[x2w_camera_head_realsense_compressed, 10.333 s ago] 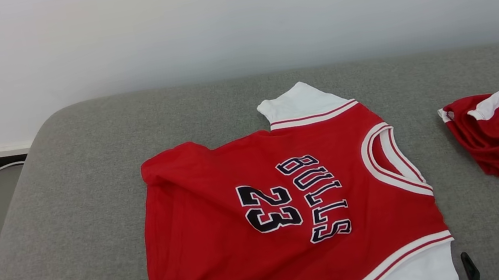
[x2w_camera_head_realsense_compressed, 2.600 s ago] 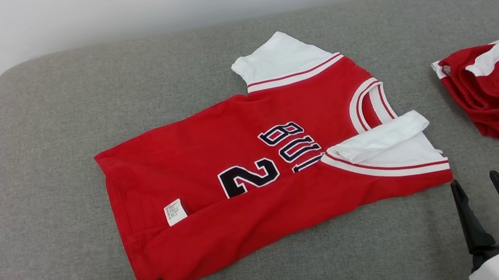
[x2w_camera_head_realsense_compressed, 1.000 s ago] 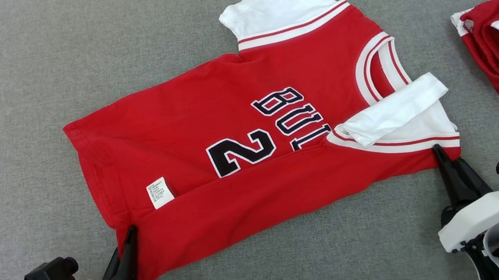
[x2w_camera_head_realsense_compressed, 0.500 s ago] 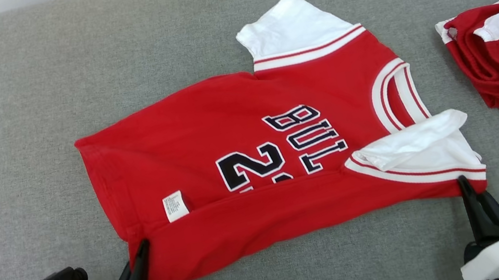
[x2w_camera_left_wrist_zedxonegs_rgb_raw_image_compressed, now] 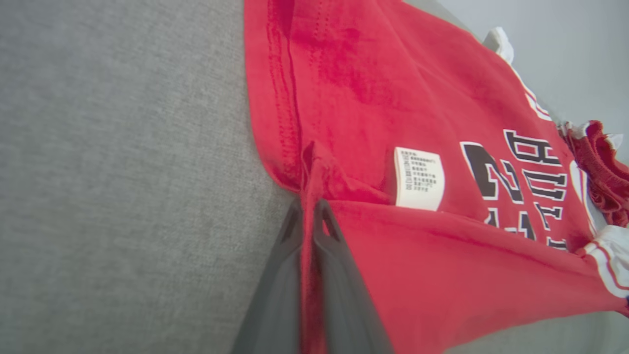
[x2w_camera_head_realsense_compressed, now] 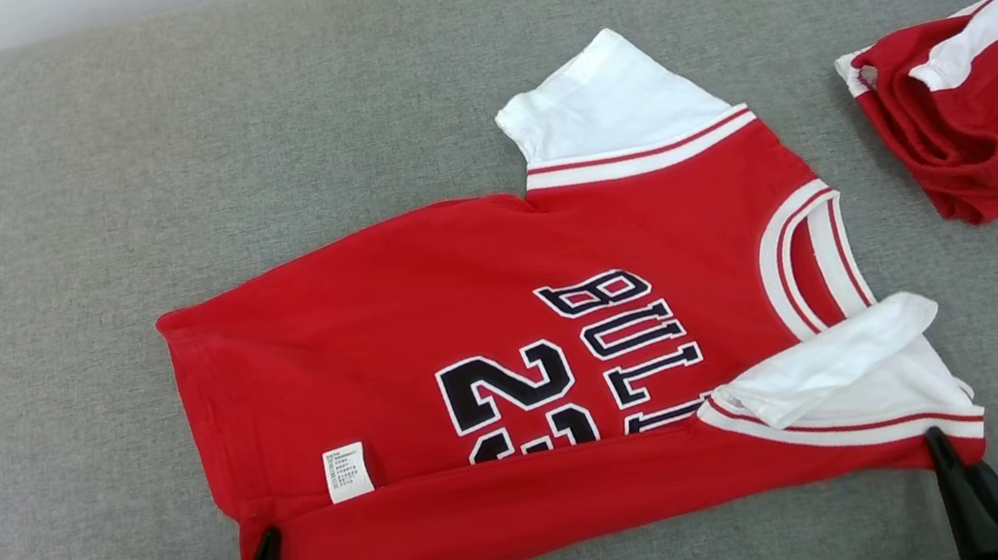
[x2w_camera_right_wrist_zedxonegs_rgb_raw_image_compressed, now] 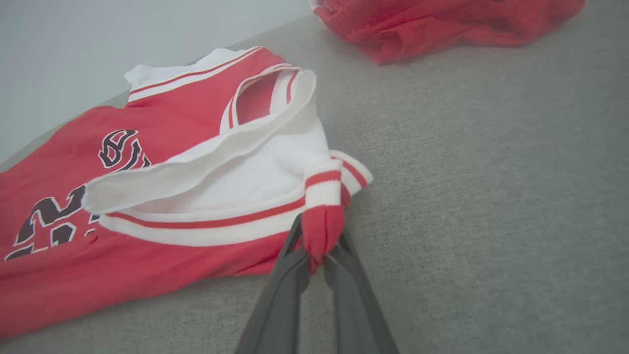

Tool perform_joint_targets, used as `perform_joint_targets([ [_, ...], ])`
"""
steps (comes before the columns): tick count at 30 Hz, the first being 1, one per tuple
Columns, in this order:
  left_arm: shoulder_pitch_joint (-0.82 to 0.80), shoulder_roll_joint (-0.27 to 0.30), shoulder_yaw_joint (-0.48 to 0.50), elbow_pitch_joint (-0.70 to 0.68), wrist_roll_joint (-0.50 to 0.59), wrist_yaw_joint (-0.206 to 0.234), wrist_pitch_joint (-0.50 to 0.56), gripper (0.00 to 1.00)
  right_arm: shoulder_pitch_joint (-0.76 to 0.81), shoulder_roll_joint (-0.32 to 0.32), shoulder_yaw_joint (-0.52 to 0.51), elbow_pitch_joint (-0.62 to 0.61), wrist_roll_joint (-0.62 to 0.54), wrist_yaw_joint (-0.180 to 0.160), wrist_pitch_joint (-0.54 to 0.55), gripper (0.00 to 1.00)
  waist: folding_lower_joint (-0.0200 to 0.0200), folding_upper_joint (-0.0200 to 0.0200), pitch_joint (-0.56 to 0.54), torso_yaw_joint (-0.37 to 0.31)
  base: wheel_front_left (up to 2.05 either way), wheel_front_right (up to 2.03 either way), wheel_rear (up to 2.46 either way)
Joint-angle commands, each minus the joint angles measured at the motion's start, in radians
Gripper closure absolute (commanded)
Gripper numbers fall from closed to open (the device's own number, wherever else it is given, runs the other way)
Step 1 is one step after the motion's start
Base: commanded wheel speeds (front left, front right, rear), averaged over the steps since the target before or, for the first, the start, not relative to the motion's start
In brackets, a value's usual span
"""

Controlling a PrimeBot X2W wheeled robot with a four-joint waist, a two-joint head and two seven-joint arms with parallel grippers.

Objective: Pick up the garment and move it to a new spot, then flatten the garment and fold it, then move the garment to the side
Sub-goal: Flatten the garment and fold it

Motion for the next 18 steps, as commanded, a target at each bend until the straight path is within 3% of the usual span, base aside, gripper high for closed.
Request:
perform_joint_targets([
  [1,-0.010,0.038,0.047,-0.020,-0.006,0.015,-0.004,1.00,0.013,-0.014,0.021,-0.022,0.016,-0.003,-0.006,1.00,0.0000,0.0000,-0.004,-0.007,0.00,0.00,0.00],
  [9,0.004,0.043,0.052,-0.032,-0.012,0.034,0.001,1.00,0.035,-0.014,0.060,-0.020,0.053,-0.003,-0.006,1.00,0.0000,0.0000,-0.015,-0.039,0.00,0.00,0.00],
  [10,0.005,0.042,0.050,-0.032,-0.013,0.035,0.004,1.00,0.032,-0.014,0.058,-0.016,0.051,-0.003,-0.006,0.64,0.0000,0.0000,-0.015,-0.041,0.00,0.00,0.00],
  [11,0.004,0.041,0.048,-0.032,-0.014,0.036,0.007,1.00,0.027,-0.014,0.058,-0.012,0.047,-0.003,-0.006,0.11,0.0000,0.0000,-0.016,-0.041,0.00,0.00,0.00],
  [12,0.003,0.040,0.047,-0.032,-0.015,0.036,0.009,1.00,0.019,-0.014,0.057,-0.011,0.039,-0.003,-0.006,0.00,0.0000,0.0000,-0.017,-0.041,0.00,0.00,0.00],
  [13,0.003,0.038,0.047,-0.031,-0.015,0.037,0.008,1.00,0.013,-0.014,0.059,-0.005,0.034,-0.003,-0.006,0.00,0.0000,0.0000,-0.018,-0.039,0.00,0.00,0.00],
  [14,0.002,0.036,0.045,-0.032,-0.014,0.038,0.007,0.91,0.006,-0.014,0.058,0.000,0.028,-0.003,-0.006,0.00,0.0000,0.0000,-0.020,-0.036,0.00,0.00,0.00],
  [15,0.001,0.034,0.043,-0.031,-0.013,0.038,0.008,0.61,0.001,-0.014,0.054,0.003,0.021,-0.003,-0.006,0.00,0.0000,0.0000,-0.023,-0.030,0.00,0.00,0.00],
  [16,0.000,0.033,0.044,-0.030,-0.010,0.041,0.002,0.02,-0.003,-0.014,0.052,0.008,0.016,-0.003,-0.006,0.00,0.0000,0.0000,-0.026,-0.026,0.00,0.00,0.00],
  [18,-0.001,0.031,0.042,-0.029,-0.002,0.043,-0.007,0.00,-0.008,-0.014,0.044,0.012,0.009,-0.003,-0.006,0.00,0.0000,0.0000,-0.030,-0.015,0.00,0.00,0.00],
])
